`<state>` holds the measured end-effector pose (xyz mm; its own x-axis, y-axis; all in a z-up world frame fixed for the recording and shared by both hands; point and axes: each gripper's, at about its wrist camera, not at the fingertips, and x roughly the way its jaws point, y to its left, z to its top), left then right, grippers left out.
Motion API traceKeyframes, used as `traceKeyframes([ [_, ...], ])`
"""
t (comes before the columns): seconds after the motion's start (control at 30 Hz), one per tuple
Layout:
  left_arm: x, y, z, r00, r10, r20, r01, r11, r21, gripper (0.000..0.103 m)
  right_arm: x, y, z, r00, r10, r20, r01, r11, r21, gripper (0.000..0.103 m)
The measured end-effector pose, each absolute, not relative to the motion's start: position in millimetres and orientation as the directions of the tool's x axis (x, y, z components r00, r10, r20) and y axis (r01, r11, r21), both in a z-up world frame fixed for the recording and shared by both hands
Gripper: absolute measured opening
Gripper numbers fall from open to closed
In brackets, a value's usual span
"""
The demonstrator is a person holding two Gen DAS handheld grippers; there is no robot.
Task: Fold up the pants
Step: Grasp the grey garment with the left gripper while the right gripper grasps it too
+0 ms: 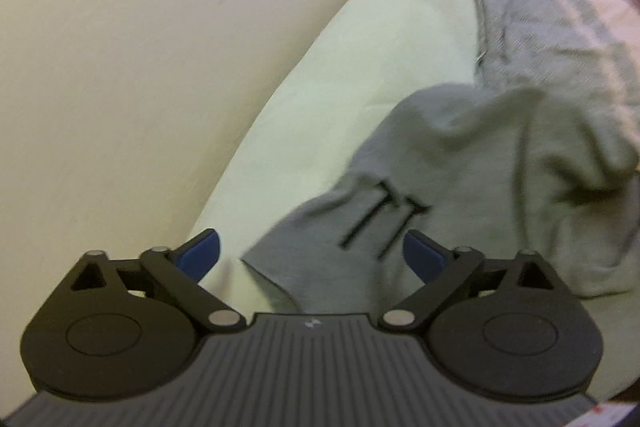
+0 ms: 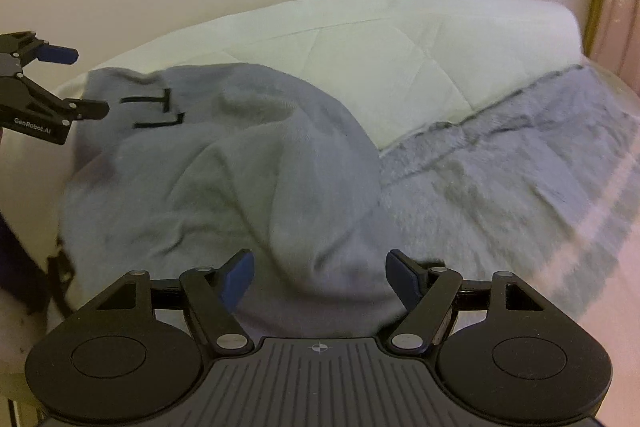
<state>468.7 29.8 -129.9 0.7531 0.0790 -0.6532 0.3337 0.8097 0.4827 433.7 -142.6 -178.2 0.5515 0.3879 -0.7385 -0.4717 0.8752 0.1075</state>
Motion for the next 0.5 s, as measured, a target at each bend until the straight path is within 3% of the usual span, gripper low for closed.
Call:
traceKeyframes([
  [0.07,476.3,35.5,-134.4,0.739,0.077,-0.669,0.346,0.810,0.475,0.081,461.4,-131.3,-191.3,0.532,0.414,-0.738,-0.505,0.855,0.116,0.071],
  [0.13,478.4,36.7,-138.7,0.731,0.076,-0.678,0.364,0.797,0.483,0.053,477.6,-122.4,-199.8,0.513,0.424,-0.746,-0.527,0.842,0.115,0.071],
  [0.17,477.5,35.5,-140.5,0.734,0.087,-0.674,0.364,0.787,0.498,0.045,477.6,-122.4,-199.8,0.513,0.424,-0.746,-0.527,0.842,0.115,0.070],
  [0.2,475.4,34.9,-141.5,0.732,0.085,-0.676,0.371,0.782,0.501,0.026,484.1,-117.8,-203.7,0.507,0.426,-0.749,-0.533,0.838,0.116,0.070],
  [0.23,474.5,34.7,-140.1,0.728,0.080,-0.681,0.375,0.785,0.492,0.012,491.4,-113.9,-208.4,0.490,0.443,-0.751,-0.539,0.831,0.139,0.058],
  [0.33,460.1,33.0,-129.5,0.723,0.028,-0.691,0.387,0.811,0.438,0.007,483.0,-112.4,-198.8,0.497,0.436,-0.751,-0.532,0.836,0.134,0.020],
  [0.37,453.8,29.3,-124.6,0.723,0.008,-0.691,0.396,0.815,0.424,0.007,483.0,-112.4,-198.8,0.497,0.436,-0.751,-0.532,0.836,0.134,0.013],
  [0.5,420.8,14.1,-94.6,0.733,-0.119,-0.670,0.425,0.849,0.314,0.005,441.9,-141.5,-158.5,0.571,0.418,-0.707,-0.496,0.861,0.108,0.008],
])
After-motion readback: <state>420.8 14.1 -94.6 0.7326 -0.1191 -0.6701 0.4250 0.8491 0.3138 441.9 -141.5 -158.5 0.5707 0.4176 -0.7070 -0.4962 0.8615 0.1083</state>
